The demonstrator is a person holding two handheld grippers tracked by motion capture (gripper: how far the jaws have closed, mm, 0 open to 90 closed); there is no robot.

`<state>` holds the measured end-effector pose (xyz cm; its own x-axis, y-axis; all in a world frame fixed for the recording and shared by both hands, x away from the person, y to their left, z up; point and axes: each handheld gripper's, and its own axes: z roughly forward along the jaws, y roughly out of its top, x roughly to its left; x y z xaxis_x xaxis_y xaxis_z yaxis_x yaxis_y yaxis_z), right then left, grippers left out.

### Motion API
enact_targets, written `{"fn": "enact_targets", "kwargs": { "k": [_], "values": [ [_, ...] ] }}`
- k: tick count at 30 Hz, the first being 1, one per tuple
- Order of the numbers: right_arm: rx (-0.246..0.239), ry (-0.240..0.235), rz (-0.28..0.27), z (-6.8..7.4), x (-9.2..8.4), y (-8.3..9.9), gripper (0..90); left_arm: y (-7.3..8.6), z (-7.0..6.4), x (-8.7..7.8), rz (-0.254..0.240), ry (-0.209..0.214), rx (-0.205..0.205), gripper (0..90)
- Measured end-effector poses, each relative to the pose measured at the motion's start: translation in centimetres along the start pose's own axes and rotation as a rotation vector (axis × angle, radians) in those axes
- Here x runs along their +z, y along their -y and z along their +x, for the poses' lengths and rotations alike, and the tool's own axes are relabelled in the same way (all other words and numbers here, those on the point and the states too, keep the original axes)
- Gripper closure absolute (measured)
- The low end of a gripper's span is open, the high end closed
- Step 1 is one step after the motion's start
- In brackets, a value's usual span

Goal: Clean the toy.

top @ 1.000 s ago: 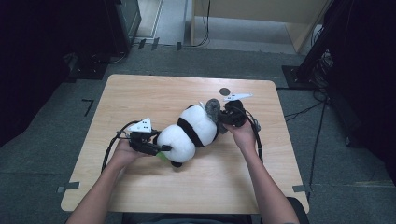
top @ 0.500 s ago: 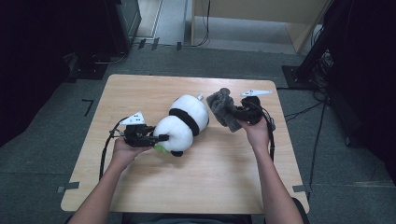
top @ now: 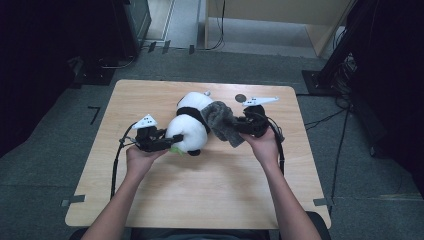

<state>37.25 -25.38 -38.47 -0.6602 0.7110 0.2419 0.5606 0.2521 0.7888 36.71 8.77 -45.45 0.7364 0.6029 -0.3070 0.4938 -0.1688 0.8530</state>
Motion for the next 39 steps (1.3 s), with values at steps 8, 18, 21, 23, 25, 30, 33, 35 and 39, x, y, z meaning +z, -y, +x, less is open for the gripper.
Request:
{"fn": "enact_targets", "kwargs": {
  "k": [8, 18, 21, 23, 25, 30, 33, 35, 39],
  "values": [
    [-0.053, -0.034, 0.007, 3.5, 0.9, -0.4, 76.0, 0.0, -1.6, 0.5, -0.039, -0.060, -0.011, 49.3],
    [-0.125, -0.076, 0.067, 7.2, 4.3, 0.8, 76.4, 0.3, -1.8, 0.5, -0.056, -0.091, -0.068, 49.1],
    [-0.170, -0.064, 0.072, 8.0, 4.9, 1.3, 76.5, 0.2, -1.9, 0.4, -0.060, -0.096, -0.080, 49.3],
    [-0.189, -0.061, 0.075, 8.4, 5.3, 1.8, 76.6, 0.2, -1.8, 0.2, -0.068, -0.108, -0.105, 49.3],
    [-0.183, -0.076, 0.083, 8.5, 5.6, 2.1, 76.7, 0.2, -1.7, 0.2, -0.071, -0.107, -0.114, 49.3],
    [-0.212, -0.086, 0.105, 9.4, 7.0, 3.5, 77.0, 0.1, -1.6, 0.1, -0.073, -0.118, -0.132, 49.3],
    [-0.214, -0.087, 0.101, 9.4, 7.1, 3.6, 77.1, 0.0, -1.7, 0.1, -0.074, -0.122, -0.140, 49.3],
    [-0.237, -0.084, 0.106, 9.4, 7.4, 3.9, 77.3, 0.0, -1.7, 0.1, -0.073, -0.126, -0.144, 49.2],
    [-0.244, -0.096, 0.133, 9.6, 8.1, 4.4, 77.6, -0.1, -1.7, -0.1, -0.099, -0.123, -0.168, 48.9]
  ]
}}
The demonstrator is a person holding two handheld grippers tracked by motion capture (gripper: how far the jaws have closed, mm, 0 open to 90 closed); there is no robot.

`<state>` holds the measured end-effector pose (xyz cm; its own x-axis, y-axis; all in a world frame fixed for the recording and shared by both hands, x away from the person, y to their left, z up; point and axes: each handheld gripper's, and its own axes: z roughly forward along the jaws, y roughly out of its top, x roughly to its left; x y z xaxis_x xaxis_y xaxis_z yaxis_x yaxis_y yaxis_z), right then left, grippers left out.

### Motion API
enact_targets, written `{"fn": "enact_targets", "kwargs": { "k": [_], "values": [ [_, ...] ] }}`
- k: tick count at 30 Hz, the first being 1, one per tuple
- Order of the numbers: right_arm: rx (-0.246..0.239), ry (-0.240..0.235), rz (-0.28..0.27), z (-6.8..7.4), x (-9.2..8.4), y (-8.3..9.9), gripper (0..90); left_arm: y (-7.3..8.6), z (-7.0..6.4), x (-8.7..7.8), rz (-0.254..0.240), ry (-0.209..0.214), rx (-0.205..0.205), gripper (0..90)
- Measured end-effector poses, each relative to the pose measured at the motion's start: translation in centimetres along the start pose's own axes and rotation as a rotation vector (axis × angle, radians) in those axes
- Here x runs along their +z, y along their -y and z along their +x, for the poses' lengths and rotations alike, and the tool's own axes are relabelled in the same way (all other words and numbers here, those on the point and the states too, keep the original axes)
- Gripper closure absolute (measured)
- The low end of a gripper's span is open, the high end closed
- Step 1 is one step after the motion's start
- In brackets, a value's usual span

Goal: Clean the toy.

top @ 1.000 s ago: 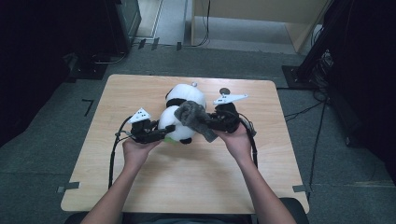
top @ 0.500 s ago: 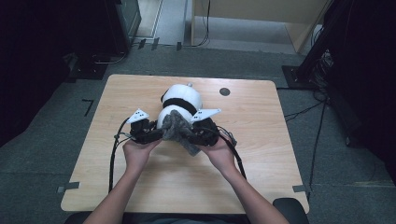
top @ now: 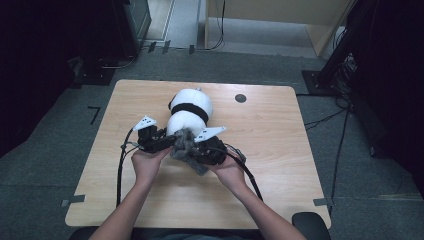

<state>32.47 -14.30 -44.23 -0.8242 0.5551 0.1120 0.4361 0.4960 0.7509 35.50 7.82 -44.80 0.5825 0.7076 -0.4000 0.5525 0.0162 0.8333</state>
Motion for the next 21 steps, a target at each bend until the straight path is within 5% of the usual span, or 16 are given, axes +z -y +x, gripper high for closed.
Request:
{"fn": "enact_targets", "kwargs": {
  "k": [8, 16, 21],
  "values": [
    [-0.069, 0.074, 0.001, 0.4, 1.0, 0.6, 78.0, -0.8, -0.3, -0.7, -0.044, 0.035, -0.020, 47.9],
    [-0.022, 0.104, 0.058, -1.0, 2.1, 1.8, 77.9, -1.2, 0.0, -1.4, -0.059, 0.056, -0.030, 47.8],
    [0.063, 0.131, 0.043, -3.6, 0.5, 2.1, 77.9, -1.1, 0.3, -1.7, -0.063, 0.050, -0.023, 47.7]
  ]
}}
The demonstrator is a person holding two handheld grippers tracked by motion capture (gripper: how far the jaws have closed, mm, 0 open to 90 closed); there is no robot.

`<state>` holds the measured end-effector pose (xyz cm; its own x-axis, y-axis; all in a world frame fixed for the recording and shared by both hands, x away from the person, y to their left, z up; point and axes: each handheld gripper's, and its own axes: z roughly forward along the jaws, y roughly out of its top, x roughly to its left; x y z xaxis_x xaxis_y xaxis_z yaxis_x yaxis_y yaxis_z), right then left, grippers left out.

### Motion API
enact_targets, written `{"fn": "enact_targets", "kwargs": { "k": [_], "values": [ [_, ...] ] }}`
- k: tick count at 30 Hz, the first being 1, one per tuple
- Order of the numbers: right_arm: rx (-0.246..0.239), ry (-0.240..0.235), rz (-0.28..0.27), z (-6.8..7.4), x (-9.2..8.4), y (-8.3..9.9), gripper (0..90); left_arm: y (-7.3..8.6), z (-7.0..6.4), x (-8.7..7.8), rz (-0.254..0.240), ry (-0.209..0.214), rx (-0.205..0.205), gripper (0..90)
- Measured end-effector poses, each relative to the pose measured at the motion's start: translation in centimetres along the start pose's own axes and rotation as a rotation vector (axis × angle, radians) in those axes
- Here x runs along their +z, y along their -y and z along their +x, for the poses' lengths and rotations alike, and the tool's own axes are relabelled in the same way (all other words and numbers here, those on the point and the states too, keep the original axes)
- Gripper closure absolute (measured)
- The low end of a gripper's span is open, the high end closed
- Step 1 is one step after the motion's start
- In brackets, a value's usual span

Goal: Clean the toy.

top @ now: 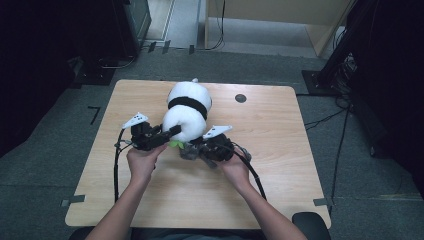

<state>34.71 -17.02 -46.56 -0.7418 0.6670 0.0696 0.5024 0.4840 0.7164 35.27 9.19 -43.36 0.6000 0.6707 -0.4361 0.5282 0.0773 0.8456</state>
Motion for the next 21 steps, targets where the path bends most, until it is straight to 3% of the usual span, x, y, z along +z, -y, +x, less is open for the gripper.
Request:
{"fn": "enact_targets", "kwargs": {
  "k": [4, 7, 13, 17, 18, 21],
  "values": [
    [0.039, 0.019, -0.004, -1.3, -0.7, 0.2, 77.9, 0.2, 0.1, -0.1, 0.003, -0.006, 0.006, 47.6],
    [0.105, 0.034, -0.021, -3.0, -1.6, 0.4, 77.9, 0.3, 0.3, -0.2, 0.012, -0.018, 0.012, 47.5],
    [0.205, 0.043, -0.100, -5.2, -3.9, 0.4, 78.0, 0.7, 0.5, 0.0, 0.032, -0.029, 0.015, 47.4],
    [0.222, 0.041, -0.147, -5.5, -5.2, 0.0, 78.0, 0.8, 0.4, 0.2, 0.034, -0.026, 0.018, 47.4],
    [0.230, 0.020, -0.186, -5.3, -6.2, -0.5, 78.0, 0.9, 0.3, 0.3, 0.033, -0.024, 0.022, 47.3],
    [0.224, -0.012, -0.233, -4.7, -7.0, -1.3, 77.8, 1.1, 0.0, 0.4, 0.034, -0.026, 0.030, 47.2]
  ]
}}
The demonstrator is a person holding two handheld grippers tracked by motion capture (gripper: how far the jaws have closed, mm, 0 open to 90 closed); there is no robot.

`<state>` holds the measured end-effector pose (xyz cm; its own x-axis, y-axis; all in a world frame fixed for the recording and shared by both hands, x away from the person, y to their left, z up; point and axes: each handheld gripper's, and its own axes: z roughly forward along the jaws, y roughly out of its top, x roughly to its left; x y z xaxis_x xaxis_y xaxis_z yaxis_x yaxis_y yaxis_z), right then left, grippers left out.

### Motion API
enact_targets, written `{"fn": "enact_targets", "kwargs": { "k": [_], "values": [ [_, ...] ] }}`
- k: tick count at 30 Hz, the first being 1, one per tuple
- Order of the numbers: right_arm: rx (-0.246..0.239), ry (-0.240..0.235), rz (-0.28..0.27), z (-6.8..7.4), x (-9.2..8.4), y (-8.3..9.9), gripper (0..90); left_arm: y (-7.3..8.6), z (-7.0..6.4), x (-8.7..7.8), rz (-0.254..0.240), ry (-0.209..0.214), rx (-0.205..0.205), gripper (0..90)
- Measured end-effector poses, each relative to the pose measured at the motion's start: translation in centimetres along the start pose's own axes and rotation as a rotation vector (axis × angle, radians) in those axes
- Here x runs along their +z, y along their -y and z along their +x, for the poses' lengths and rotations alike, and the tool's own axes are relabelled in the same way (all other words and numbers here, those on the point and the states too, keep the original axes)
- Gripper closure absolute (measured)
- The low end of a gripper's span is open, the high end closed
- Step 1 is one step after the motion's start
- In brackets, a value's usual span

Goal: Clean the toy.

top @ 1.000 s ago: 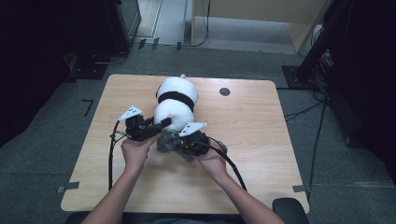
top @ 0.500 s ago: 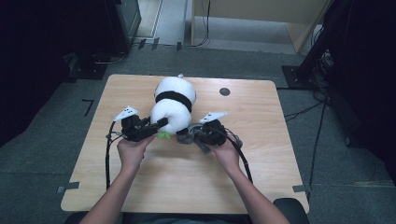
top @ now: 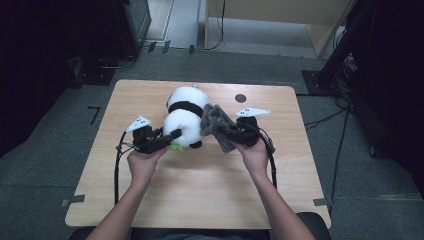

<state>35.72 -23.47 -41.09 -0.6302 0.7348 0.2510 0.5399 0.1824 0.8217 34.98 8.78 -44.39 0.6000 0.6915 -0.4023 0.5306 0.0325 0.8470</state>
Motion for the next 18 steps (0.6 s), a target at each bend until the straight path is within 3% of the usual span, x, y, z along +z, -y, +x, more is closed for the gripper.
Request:
{"fn": "enact_targets", "kwargs": {
  "k": [2, 4, 8, 9, 14, 18],
  "values": [
    [-0.006, -0.013, -0.008, 0.5, -0.1, -0.2, 77.7, 0.1, -0.3, 0.2, 0.008, -0.001, 0.013, 47.1],
    [-0.038, -0.054, -0.022, 2.0, -0.2, -0.8, 77.5, 0.4, -0.9, 0.7, 0.025, 0.007, 0.028, 47.1],
    [-0.081, -0.076, -0.001, 3.6, 0.4, -1.0, 77.6, 0.7, -1.5, 1.2, 0.037, 0.016, 0.039, 47.1],
    [-0.121, -0.072, 0.025, 4.6, 1.0, -0.8, 77.8, 0.8, -1.9, 1.3, 0.048, 0.009, 0.053, 47.1],
    [-0.139, -0.082, 0.041, 5.5, 1.6, -0.3, 77.9, 0.8, -1.8, 1.3, 0.047, -0.008, 0.039, 47.2],
    [-0.153, -0.124, 0.075, 6.8, 3.0, 0.6, 77.9, 0.7, -1.6, 1.2, 0.039, -0.024, 0.026, 47.3]
  ]
}}
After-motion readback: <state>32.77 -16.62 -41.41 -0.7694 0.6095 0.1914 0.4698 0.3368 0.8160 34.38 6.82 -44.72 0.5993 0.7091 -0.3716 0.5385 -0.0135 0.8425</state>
